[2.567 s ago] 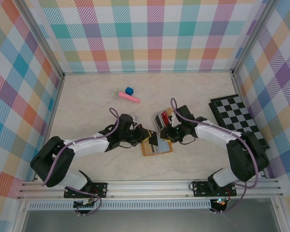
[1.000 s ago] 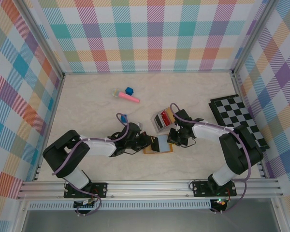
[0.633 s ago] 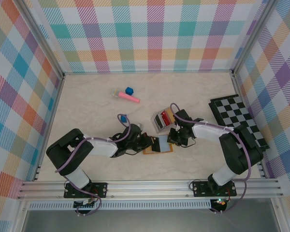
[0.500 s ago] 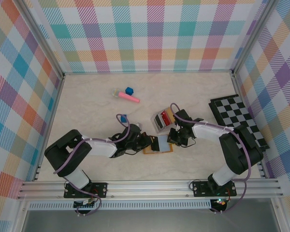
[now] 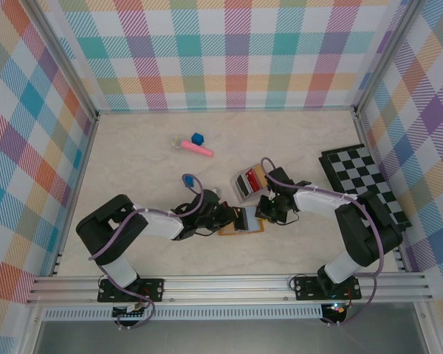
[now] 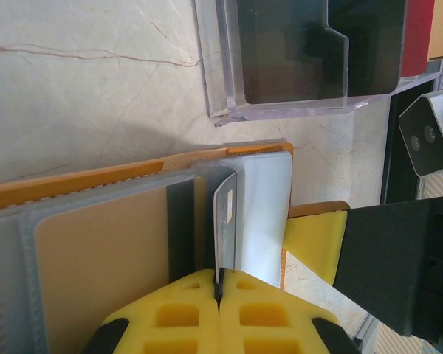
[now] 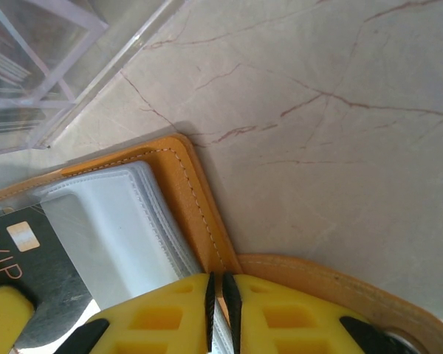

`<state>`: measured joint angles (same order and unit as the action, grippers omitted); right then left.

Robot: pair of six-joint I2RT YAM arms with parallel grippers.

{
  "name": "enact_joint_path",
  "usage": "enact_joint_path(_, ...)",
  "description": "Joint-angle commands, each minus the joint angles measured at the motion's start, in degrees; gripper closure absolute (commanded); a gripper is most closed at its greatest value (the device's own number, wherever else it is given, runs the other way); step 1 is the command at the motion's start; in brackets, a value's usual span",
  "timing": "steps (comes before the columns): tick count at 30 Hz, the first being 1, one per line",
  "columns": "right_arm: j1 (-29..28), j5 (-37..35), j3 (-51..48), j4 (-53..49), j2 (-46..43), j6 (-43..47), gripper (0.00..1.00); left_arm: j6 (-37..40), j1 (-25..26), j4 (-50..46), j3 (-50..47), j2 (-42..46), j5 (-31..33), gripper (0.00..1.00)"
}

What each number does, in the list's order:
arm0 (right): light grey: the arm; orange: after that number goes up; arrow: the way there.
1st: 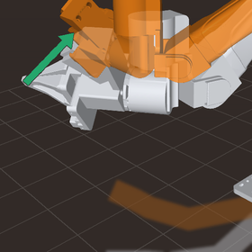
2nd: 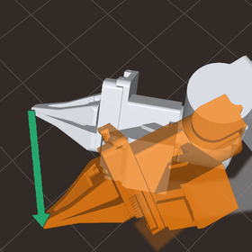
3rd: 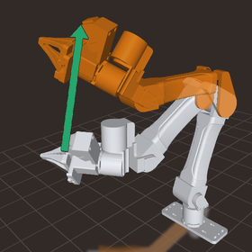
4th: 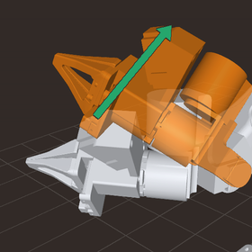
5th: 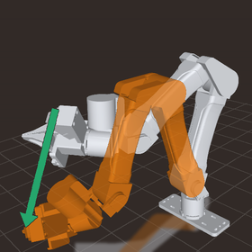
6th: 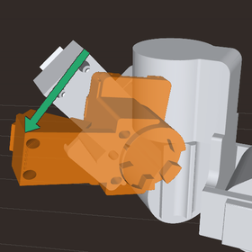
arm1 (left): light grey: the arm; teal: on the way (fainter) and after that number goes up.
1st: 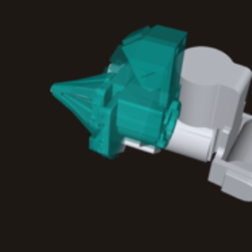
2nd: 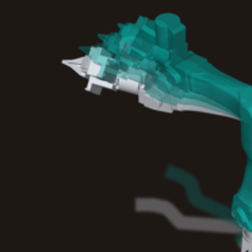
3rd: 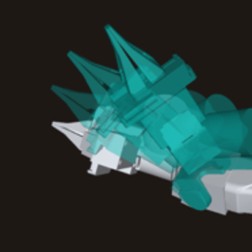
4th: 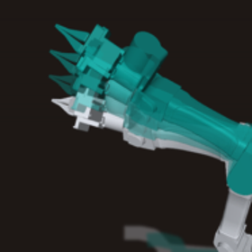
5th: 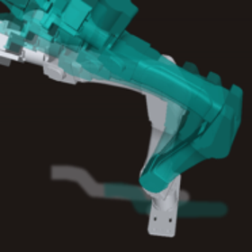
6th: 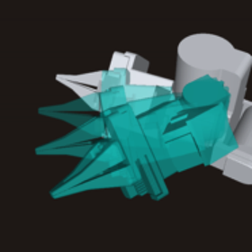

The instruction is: Put the credit cards into the card holder

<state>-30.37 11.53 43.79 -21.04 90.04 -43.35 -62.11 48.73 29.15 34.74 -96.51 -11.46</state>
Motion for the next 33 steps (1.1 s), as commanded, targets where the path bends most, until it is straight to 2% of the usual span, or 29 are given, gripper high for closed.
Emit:
enact_joint_path(1,-0.39,-1.17,-2.89,-2.64,2.86,-1.25,0.83,0.06,0.97,-1.38,1.3,-2.31,-1.43,0.98)
enact_joint_path(4,-0.39,-1.07,-2.79,-2.62,2.7,-1.36,0.83,0.16,1.02,-1.84,2.99,-3.74,-1.98,0.98)
enact_joint_path(11,-0.38,-0.37,-4.24,-1.64,1.5,-3.45,0.83,1.47,1.71,-4.42,6.71,-5.98,-3.48,0.88)
enact_joint_path(14,-0.42,-0.84,-4.6,-1.5,1.04,-3.93,0.82,2.98,1.81,-10.37,7.47,-4.29,-1.29,0.81)
enact_joint_path(19,-0.38,-1.07,-4.19,-1.75,1.36,-3.67,0.82,3.81,1.81,-16.92,6.56,-1.02,2.02,0.78)
enact_joint_path(25,-0.38,-0.65,-3.95,-1.55,1.48,-3.42,0.82,4.63,1.89,-18.61,7.55,-1.17,1.85,0.86)
enact_joint_path(27,-0.39,-0.68,-3.97,-1.6,1.6,-3.49,0.82,4.97,1.98,-18.48,8.11,-1.84,1.29,0.93)
enact_joint_path(30,-0.35,-0.41,-3.97,-1.29,1.68,-3.58,0.82,5.23,2.28,-17.82,9.21,-2.91,0.44,0.98)
enact_joint_path(33,-0.33,-0.17,-4.01,-1.15,1.8,-3.75,0.82,5.66,2.5,-16.77,10.9,-4.43,-1.18,0.98)
